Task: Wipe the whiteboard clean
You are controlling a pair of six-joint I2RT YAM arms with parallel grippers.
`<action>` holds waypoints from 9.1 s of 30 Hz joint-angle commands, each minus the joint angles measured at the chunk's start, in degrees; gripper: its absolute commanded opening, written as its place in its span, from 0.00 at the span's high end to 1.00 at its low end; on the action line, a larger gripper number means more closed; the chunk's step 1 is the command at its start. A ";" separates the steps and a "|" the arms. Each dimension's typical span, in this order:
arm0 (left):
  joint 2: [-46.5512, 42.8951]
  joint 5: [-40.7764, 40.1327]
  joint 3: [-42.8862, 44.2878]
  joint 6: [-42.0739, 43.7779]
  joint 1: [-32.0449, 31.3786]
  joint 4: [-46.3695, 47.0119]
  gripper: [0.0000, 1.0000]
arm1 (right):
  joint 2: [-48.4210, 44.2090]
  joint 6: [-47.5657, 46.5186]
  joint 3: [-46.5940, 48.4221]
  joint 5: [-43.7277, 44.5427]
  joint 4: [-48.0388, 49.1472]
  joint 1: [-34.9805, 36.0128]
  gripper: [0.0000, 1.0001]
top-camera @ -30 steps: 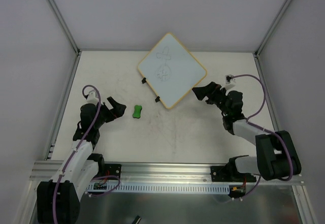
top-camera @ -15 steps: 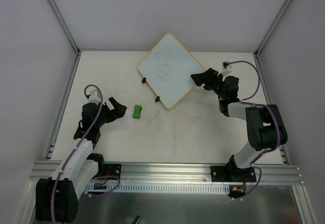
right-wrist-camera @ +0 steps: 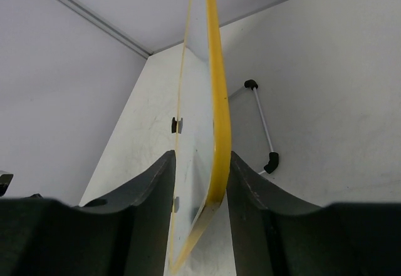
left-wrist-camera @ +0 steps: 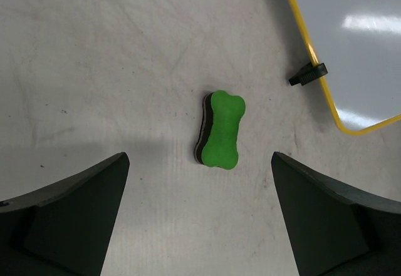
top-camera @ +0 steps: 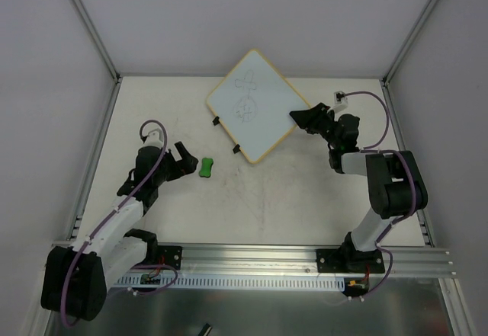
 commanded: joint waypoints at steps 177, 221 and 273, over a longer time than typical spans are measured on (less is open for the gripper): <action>90.77 16.22 111.31 12.05 -7.36 -6.72 1.00 | 3.63 -1.90 2.31 -5.51 5.57 1.82 1.00; 84.35 6.74 104.62 22.15 -12.99 -3.82 1.00 | 3.28 -2.34 2.23 -6.48 5.48 1.99 1.00; 89.63 17.54 109.64 15.74 -10.44 0.40 1.00 | 2.93 -2.96 1.52 -7.80 5.66 2.25 1.00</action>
